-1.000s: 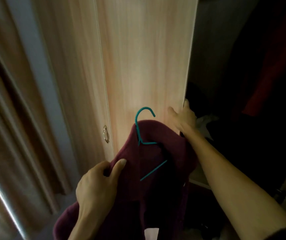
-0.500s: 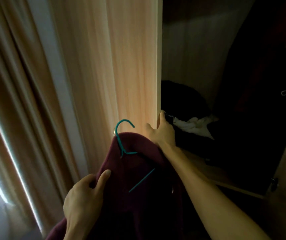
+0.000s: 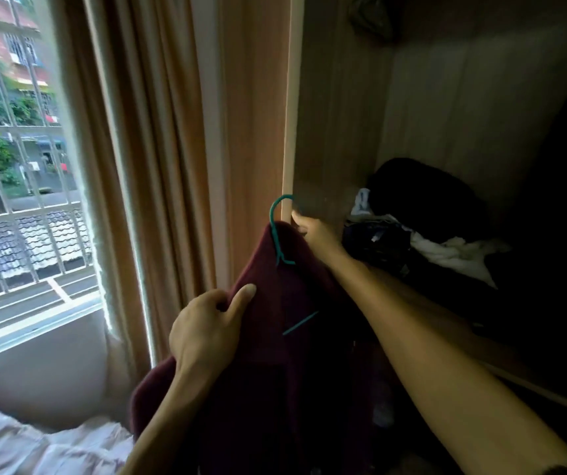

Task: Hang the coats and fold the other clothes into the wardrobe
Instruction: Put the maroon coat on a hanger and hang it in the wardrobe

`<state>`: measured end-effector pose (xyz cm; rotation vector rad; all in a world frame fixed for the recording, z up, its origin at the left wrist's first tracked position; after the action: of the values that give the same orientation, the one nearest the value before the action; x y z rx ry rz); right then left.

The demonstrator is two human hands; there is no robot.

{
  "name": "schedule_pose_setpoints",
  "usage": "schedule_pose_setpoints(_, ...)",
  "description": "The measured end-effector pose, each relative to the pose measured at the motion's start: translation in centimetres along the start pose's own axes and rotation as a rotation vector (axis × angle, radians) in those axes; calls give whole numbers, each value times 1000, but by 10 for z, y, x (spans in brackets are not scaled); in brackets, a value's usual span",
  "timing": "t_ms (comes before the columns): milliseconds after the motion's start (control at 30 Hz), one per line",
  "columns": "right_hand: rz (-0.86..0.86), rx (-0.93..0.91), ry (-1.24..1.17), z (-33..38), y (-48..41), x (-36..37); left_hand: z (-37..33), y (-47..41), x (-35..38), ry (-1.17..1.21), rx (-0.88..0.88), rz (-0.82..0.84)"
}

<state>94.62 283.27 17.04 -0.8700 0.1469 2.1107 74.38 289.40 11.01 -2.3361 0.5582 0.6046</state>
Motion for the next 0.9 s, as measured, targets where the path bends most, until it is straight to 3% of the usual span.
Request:
schedule_pose_setpoints(167, 162, 73, -31, 43, -31, 40, 26, -9, -29, 2, -11, -53)
schedule_pose_setpoints(400, 85, 38, 34, 37, -42, 38, 27, -20, -42, -17, 19, -34)
schedule_pose_setpoints(700, -478, -99, 132, 14, -14, -60, -19, -87, -27, 198, 17, 82)
schedule_pose_setpoints(900, -676, -212, 171, 1, -9, -124, -101, -142, -6, 405, 106, 140)
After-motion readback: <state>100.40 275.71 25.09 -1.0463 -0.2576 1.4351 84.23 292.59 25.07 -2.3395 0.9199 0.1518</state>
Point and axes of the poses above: each hand's wrist, its own y-axis away from the middle knuckle, its own x-axis out of the palm, z = x × y, the point moved 3 cm from there along -y, towards the middle knuckle, and after that the axes turned 9 degrees about x, right-handed, at the moved point
